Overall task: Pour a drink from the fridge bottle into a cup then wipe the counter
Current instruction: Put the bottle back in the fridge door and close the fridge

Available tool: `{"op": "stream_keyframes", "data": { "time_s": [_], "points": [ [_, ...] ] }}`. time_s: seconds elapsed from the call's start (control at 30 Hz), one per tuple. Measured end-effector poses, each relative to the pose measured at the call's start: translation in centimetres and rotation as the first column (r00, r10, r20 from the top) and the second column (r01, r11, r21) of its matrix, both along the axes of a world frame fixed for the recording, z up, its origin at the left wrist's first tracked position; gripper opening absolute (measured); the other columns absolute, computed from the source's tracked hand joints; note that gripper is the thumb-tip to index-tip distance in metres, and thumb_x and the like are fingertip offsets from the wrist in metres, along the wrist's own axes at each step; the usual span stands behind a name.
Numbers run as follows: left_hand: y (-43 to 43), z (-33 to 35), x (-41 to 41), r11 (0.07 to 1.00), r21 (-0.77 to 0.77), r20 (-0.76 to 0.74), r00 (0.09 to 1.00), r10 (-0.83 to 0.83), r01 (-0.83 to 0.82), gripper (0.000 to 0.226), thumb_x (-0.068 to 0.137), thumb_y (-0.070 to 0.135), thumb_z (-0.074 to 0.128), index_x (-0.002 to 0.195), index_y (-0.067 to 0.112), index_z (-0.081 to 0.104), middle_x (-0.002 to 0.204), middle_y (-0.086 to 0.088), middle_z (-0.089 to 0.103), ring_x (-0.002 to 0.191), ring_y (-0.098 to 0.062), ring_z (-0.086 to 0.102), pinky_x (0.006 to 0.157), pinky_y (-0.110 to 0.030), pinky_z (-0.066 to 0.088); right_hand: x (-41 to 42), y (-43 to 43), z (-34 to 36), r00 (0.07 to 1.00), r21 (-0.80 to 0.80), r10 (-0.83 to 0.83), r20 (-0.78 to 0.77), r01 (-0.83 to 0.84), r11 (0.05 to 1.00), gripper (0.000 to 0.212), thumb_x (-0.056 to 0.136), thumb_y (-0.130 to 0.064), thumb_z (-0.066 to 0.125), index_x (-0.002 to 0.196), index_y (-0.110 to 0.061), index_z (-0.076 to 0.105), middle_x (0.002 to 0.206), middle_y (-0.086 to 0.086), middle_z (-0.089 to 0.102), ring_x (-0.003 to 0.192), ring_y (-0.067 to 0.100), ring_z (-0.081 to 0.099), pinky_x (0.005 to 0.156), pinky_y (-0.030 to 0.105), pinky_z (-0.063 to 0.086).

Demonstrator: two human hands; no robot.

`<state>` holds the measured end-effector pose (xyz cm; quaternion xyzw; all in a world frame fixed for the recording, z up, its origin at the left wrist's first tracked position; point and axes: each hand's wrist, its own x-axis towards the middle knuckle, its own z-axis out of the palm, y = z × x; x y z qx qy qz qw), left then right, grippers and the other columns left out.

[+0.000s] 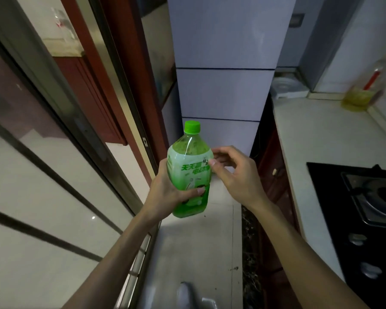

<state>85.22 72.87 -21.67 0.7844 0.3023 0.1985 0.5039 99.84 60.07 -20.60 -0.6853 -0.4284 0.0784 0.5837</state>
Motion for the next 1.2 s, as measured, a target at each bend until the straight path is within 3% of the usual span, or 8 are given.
{"op": "stream_keyframes", "data": {
  "time_s": [0.17,0.33,0.47,0.63,0.8,1.2],
  "points": [
    [6.9,0.3,2.2,1.000,0.011,0.028,0.999,-0.025,0.024,0.089,0.056,0.035,0.094,0.126,0.023,0.041,0.110,0.013,0.064,0.103,-0.008,0.065,0.087,-0.042,0.059,1.9,6.3,1.2,0.998,-0.025,-0.013,0.054,0.014,1.000,0.021,0.089,-0.017,0.066,0.110,-0.011,0.065,0.100,0.000,0.068,0.088,0.011,0.064,0.077,0.019,0.052],
    [12.6,1.5,4.9,0.997,0.007,0.062,0.995,-0.077,0.077,0.102,0.047,0.050,0.090,0.131,0.021,0.040,0.115,0.008,0.064,0.106,-0.011,0.065,0.089,-0.042,0.058,3.9,11.1,2.6,0.996,-0.030,-0.056,0.074,0.058,0.998,0.019,0.090,-0.019,0.066,0.109,-0.016,0.065,0.098,-0.001,0.068,0.088,0.010,0.065,0.078,0.016,0.051],
    [15.9,2.0,6.7,0.997,0.011,0.090,0.993,-0.079,0.078,0.095,0.056,0.030,0.095,0.133,0.021,0.039,0.116,0.009,0.063,0.107,-0.010,0.064,0.089,-0.040,0.058,5.7,14.3,3.6,0.996,-0.050,-0.054,0.074,0.058,0.997,0.021,0.090,-0.017,0.067,0.110,-0.014,0.067,0.099,-0.001,0.070,0.090,0.010,0.066,0.080,0.016,0.051],
    [18.8,1.8,9.0,0.998,0.003,0.093,0.994,-0.056,0.056,0.094,0.058,0.026,0.094,0.134,0.020,0.038,0.114,0.010,0.062,0.105,-0.008,0.064,0.090,-0.037,0.058,8.0,17.6,3.7,0.997,-0.062,-0.036,0.070,0.040,0.997,0.022,0.090,-0.017,0.067,0.111,-0.017,0.067,0.099,-0.002,0.070,0.090,0.011,0.066,0.080,0.018,0.052],
    [21.5,1.4,12.3,0.999,-0.022,0.080,0.997,-0.023,0.025,0.092,0.058,0.028,0.095,0.131,0.022,0.039,0.114,0.007,0.064,0.105,-0.012,0.065,0.090,-0.042,0.058,11.5,20.6,3.3,0.997,-0.055,-0.034,0.065,0.037,0.998,0.021,0.089,-0.018,0.068,0.109,-0.025,0.066,0.097,-0.006,0.070,0.087,0.008,0.065,0.078,0.015,0.052],
    [27.3,2.4,23.8,0.997,-0.011,0.090,0.993,0.071,-0.071,0.102,0.037,0.052,0.088,0.125,0.022,0.044,0.109,0.007,0.068,0.100,-0.014,0.068,0.081,-0.043,0.061,24.4,27.3,4.2,0.989,-0.061,0.054,0.139,-0.046,0.997,0.020,0.090,-0.018,0.067,0.110,-0.015,0.068,0.098,-0.004,0.070,0.086,0.006,0.066,0.076,0.013,0.051]
  ]
}}
